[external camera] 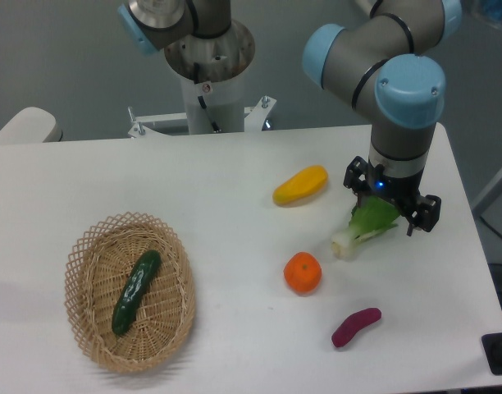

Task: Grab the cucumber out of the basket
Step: 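Lift the gripper away from the bok choy and swing toward the basket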

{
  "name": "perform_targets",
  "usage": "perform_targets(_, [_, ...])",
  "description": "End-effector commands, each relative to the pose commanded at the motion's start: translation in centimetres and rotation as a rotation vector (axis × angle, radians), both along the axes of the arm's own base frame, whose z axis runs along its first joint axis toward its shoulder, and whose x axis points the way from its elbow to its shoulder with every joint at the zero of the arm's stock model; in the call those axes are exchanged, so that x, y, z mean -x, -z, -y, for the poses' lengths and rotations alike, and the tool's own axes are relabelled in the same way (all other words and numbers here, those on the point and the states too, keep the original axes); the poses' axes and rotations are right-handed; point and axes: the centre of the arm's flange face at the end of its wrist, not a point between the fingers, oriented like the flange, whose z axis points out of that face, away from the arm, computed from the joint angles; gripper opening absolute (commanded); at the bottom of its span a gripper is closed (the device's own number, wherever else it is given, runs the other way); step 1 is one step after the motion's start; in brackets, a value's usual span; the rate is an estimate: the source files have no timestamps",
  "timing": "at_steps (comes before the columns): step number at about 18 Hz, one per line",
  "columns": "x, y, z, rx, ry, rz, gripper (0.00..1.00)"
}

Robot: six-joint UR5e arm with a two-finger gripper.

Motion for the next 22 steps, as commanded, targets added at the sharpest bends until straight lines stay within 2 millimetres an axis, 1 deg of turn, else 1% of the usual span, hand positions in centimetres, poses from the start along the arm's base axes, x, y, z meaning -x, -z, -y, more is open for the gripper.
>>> perform_targets(2, [-0.3, 0.9, 0.1, 0.009, 0.001, 0.013, 1.0])
perform_targets(4, [-0.4, 0.9, 0.0, 0.007, 0.0, 0.014, 1.0])
perform_targets(6, [-1.3, 1.1, -0.6, 0.008, 0.011, 0.023, 1.0])
perform_targets(8, [-2.0, 1.9, -0.7, 0.009, -0.02, 0.041, 1.0])
perform_targets(9, [-2.7, 2.1, -1.2, 0.006, -0.035, 0.046, 1.0])
perform_targets(11, [-4.6, 2.6, -2.8, 0.003, -0.056, 0.056, 1.0])
perform_targets(14, [-7.5, 2.8, -5.7, -0.006, -0.107, 0.055, 1.0])
perform_targets(15, [-8.6, 3.4, -6.5, -0.005, -0.135, 0.063, 1.0])
perform_targets(17, [-11.1, 4.5, -8.1, -0.01, -0.2, 0.08, 1.0])
perform_targets(22, [-17.3, 4.8, -12.6, -0.043, -0.372, 0.089, 1.0])
